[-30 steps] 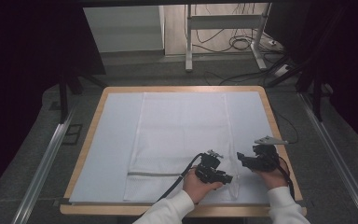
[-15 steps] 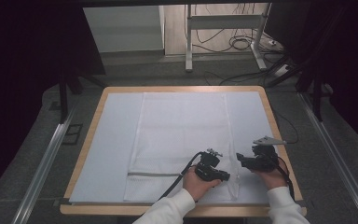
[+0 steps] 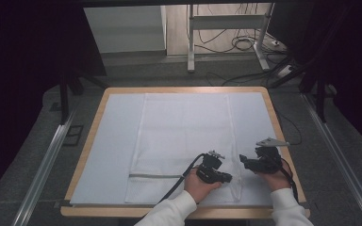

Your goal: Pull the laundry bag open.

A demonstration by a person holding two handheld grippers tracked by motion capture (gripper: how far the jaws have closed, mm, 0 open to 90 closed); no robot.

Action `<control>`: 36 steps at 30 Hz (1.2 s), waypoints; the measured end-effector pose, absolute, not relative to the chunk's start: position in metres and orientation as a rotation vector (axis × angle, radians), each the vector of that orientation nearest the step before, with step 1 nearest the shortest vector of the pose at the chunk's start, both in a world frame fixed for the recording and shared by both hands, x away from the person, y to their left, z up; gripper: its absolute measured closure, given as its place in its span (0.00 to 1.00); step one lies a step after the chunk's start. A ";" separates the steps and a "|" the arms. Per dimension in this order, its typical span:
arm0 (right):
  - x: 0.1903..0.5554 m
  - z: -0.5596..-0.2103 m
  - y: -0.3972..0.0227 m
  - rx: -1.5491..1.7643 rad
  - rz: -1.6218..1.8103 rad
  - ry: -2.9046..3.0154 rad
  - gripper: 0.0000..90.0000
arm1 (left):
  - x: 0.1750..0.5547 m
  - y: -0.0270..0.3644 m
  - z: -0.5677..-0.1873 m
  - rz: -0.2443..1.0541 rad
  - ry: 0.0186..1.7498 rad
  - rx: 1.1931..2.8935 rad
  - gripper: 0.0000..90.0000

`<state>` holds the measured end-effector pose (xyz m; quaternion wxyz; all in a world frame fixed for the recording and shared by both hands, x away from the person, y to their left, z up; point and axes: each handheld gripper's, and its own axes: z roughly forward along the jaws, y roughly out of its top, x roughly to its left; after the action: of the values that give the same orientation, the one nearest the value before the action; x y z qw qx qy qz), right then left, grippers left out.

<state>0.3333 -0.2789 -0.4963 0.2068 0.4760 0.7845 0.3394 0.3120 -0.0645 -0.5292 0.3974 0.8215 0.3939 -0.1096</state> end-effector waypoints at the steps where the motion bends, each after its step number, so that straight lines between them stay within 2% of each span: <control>1: 0.333 -0.496 -0.279 1.326 0.945 2.185 0.29 | 0.312 -0.064 -0.529 -0.280 0.997 2.075 0.97; 23: 0.332 -0.492 -0.282 1.346 0.991 2.182 0.29 | 0.311 -0.038 -0.514 -0.316 0.944 2.008 0.97; 36: 0.330 -0.483 -0.282 1.415 1.101 2.173 0.26 | 0.310 -0.019 -0.506 -0.297 0.955 1.964 0.97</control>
<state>0.3302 -0.2815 -0.4834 0.1615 0.4957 0.7612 0.3858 0.3104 -0.0190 -0.5059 0.4518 0.7950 0.3866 -0.1200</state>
